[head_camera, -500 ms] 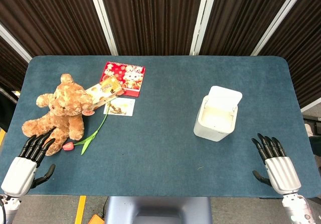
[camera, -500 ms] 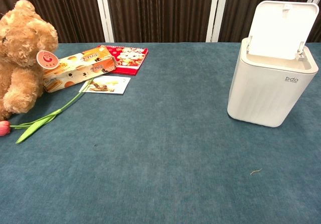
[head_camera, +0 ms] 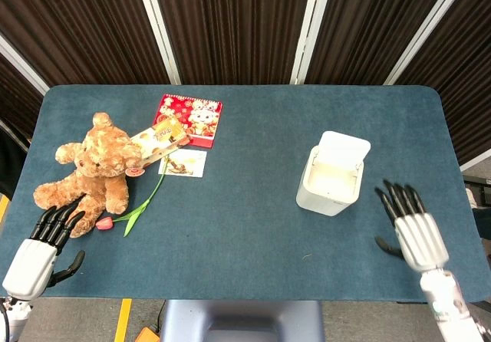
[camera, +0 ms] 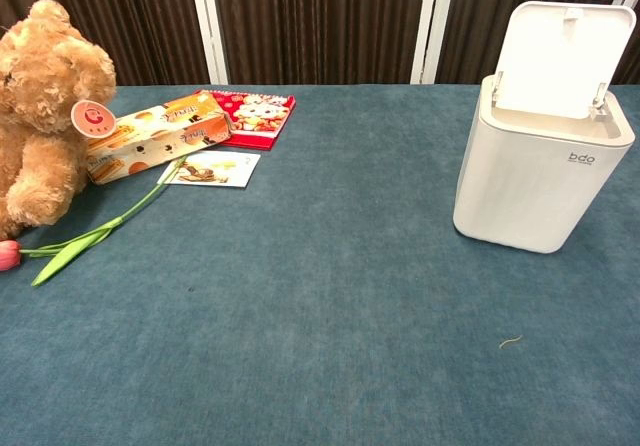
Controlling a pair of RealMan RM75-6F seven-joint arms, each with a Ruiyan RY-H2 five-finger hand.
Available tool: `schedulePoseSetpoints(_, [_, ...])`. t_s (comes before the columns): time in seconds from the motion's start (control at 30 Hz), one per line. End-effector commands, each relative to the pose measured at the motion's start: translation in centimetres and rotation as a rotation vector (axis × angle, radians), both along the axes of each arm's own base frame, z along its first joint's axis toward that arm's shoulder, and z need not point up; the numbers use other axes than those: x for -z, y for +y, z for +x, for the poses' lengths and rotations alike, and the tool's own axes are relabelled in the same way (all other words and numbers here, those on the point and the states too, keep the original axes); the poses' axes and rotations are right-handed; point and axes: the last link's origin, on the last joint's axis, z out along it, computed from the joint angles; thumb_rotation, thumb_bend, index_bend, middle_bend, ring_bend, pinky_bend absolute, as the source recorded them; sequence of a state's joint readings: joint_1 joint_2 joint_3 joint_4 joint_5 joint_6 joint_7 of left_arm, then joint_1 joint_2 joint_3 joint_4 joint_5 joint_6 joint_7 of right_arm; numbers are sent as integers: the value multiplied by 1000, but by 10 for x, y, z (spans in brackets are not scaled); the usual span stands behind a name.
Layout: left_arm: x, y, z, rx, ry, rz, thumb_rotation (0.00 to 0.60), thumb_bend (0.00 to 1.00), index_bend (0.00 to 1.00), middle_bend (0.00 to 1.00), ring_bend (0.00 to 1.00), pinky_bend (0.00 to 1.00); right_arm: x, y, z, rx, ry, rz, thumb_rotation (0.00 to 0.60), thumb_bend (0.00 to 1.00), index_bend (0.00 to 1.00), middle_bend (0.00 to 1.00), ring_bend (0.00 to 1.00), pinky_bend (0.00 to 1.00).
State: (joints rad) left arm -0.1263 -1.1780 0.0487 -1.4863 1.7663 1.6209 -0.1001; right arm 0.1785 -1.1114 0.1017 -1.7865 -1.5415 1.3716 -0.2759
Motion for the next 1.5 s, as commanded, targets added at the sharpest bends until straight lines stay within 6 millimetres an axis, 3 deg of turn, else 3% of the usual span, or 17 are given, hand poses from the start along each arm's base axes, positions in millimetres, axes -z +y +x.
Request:
schedulePoseSetpoints(0.03, [0, 0, 0, -3, 1, 2, 600, 436, 0, 0, 0, 0, -17, -55, 47, -13, 81, 16, 600, 450, 0, 906, 927, 949])
schedulePoseSetpoints(0.13, [1, 1, -1, -9, 2, 3, 600, 437, 0, 0, 0, 0, -23, -76, 66, 23, 95, 43, 600, 536, 23, 997, 1000, 1000])
schedulePoseSetpoints(0.27, [1, 4, -3, -27, 9, 0, 600, 438, 0, 0, 0, 0, -30, -103, 82, 74, 192, 75, 600, 555, 43, 1000, 1000, 1000])
schedulePoseSetpoints(0.53, [-2, 4, -3, -35, 4, 7, 600, 437, 0, 0, 0, 0, -30, -144, 98, 167, 220, 98, 600, 566, 123, 1000, 1000, 1000])
schedulePoseSetpoints(0.7, [-5, 1, -3, -35, -1, 22, 600, 438, 0, 0, 0, 0, -26, -156, 102, 183, 207, 130, 600, 574, 172, 1000, 1000, 1000])
schedulePoseSetpoints(1.07, [-5, -1, -2, -30, 3, 22, 600, 436, 0, 0, 0, 0, -17, -151, 96, 214, 223, 190, 600, 575, 319, 1000, 1000, 1000])
schedulePoseSetpoints(1.23, [-5, -3, -2, -26, 3, 25, 600, 437, 0, 0, 0, 0, -21, -145, 95, 196, 186, 183, 600, 574, 325, 1000, 1000, 1000])
schedulePoseSetpoints(1.5, [-1, -2, -1, -25, 12, 18, 600, 437, 0, 0, 0, 0, -19, -108, 85, 130, 221, 223, 600, 574, 304, 1000, 1000, 1000])
